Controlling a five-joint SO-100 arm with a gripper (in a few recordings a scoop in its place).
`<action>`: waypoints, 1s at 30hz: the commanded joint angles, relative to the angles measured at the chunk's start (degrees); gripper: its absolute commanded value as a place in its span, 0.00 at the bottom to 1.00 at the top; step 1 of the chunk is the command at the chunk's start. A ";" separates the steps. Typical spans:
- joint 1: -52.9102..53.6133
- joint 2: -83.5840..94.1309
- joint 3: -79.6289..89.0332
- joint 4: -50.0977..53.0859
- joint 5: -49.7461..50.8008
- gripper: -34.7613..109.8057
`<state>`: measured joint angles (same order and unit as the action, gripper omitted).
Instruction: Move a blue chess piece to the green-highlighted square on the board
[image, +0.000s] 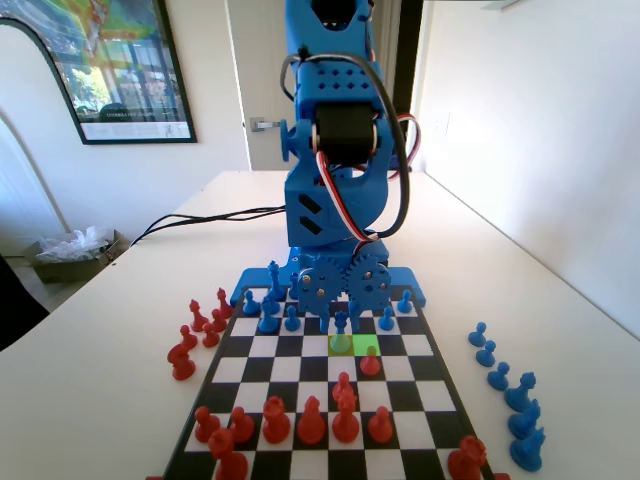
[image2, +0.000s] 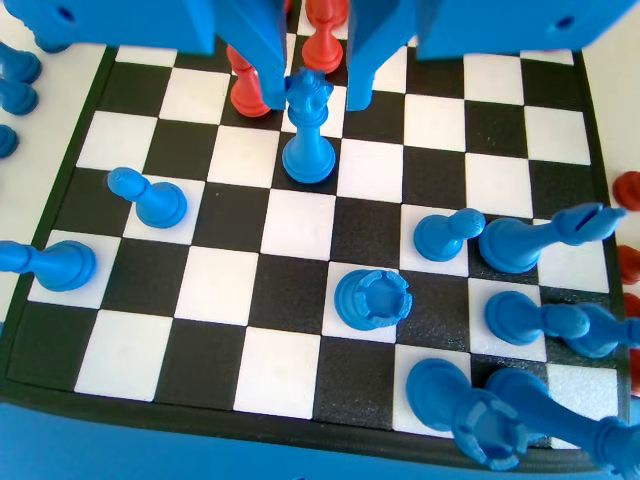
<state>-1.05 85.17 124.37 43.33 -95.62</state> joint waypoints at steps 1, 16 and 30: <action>-0.09 1.49 -0.35 -0.26 -1.14 0.29; -0.62 1.93 0.97 -0.53 -2.72 0.25; -4.39 5.62 -5.45 11.16 1.05 0.25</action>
<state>-3.96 85.61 123.13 51.68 -94.83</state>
